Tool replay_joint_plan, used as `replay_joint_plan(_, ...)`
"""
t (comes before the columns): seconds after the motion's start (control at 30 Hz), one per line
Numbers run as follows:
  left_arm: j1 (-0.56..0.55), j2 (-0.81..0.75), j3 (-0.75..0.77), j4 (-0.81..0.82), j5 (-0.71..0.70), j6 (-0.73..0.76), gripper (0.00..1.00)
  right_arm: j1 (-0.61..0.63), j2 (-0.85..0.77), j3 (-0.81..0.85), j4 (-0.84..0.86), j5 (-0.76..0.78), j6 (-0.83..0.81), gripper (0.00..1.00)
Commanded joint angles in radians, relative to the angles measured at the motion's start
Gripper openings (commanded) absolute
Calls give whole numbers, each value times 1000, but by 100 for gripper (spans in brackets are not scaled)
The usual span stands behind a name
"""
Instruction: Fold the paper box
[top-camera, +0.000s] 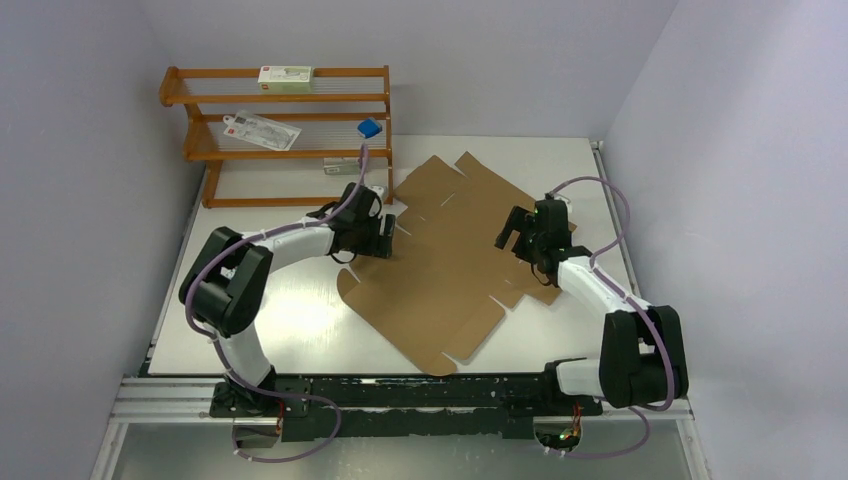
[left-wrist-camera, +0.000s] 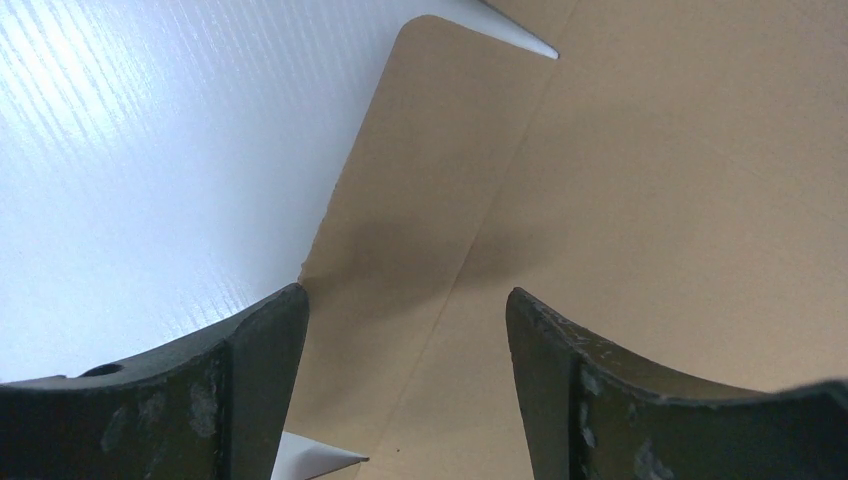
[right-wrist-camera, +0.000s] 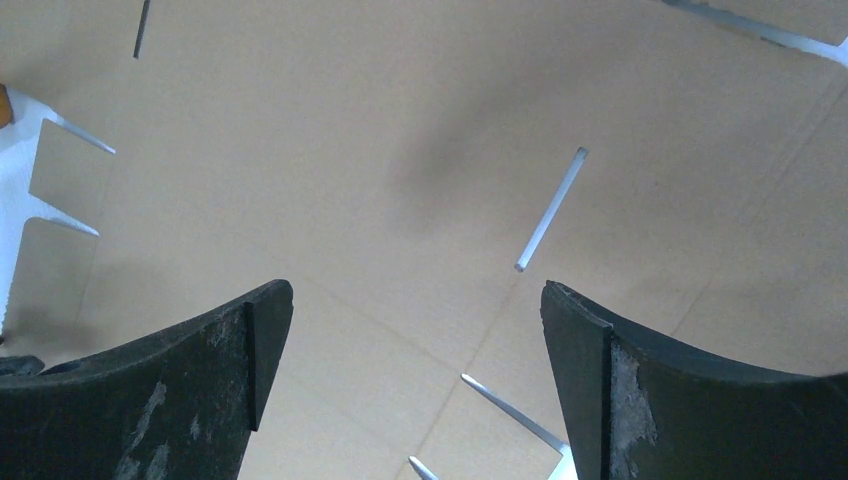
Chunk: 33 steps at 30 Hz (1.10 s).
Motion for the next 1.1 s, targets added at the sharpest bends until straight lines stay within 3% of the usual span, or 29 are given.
replay_joint_plan(0.0, 4, 0, -15, 51, -11, 7, 77, 7, -24, -19, 31, -24, 5, 100)
replay_joint_plan(0.37, -26, -37, -93, 49, 48, -16, 74, 12, -17, -36, 50, -78, -9, 100)
replay_joint_plan(0.6, -102, -103, -200, 61, 107, -76, 74, 12, -18, -37, 66, -95, -3, 100)
replay_joint_plan(1.07, -186, -398, -404, 49, 152, -238, 75, 14, -11, 12, 49, -86, -16, 100)
